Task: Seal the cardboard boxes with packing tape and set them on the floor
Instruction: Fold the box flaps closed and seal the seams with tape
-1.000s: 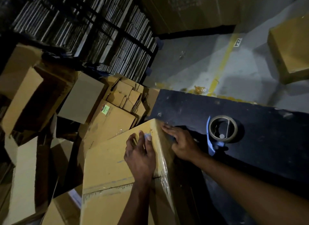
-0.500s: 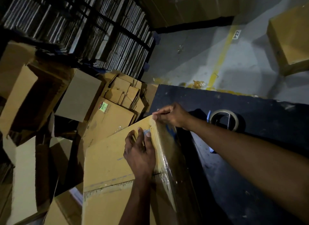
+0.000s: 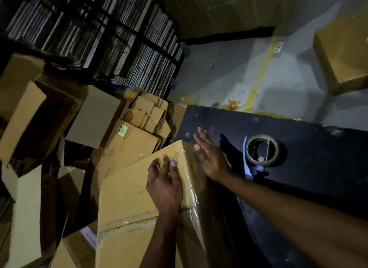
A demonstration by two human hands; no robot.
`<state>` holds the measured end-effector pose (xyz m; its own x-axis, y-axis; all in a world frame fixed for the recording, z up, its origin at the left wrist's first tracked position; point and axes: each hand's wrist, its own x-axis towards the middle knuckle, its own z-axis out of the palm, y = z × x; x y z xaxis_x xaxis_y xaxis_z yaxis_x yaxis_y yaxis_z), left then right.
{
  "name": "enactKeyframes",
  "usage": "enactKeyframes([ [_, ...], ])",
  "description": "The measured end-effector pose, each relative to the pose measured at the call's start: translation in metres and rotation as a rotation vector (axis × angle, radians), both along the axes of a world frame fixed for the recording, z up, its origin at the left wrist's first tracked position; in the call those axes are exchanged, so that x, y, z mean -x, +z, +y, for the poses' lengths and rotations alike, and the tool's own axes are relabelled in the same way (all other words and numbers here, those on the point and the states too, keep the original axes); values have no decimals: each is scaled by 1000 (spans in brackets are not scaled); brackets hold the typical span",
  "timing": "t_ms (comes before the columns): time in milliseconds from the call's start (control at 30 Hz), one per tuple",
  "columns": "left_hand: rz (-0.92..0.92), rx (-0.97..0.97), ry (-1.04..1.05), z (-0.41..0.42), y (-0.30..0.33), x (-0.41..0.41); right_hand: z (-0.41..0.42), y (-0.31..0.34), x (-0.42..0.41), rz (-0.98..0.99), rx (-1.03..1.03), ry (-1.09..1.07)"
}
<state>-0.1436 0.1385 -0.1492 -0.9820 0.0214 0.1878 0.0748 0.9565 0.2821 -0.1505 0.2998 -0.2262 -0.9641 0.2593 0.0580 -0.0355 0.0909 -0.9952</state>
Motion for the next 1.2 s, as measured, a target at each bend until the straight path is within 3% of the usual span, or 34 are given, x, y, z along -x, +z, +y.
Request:
enactKeyframes([
  [167,19,19,-28,-3,-3,0,-25,20,-13,106,-64,288],
  [367,-29,38,-33,1,6,-3,-11,-33,-39,-105,-169,339],
  [567,-162,29,-121,-7,16,-6,-26,3,-74,90,-185,375],
  [767,-114,-42,-150,-10,43,-50,-23,15,-34,-29,-400,449],
  [933,-89,-125,-105,-22,59,-106,-8,43,-15,-25,-253,553],
  [1033,-206,-176,-195,-37,53,-145,-9,40,-58,49,-244,679],
  [1200,-344,148,-502,-56,33,-171,-2,-23,-107,-20,-386,735],
])
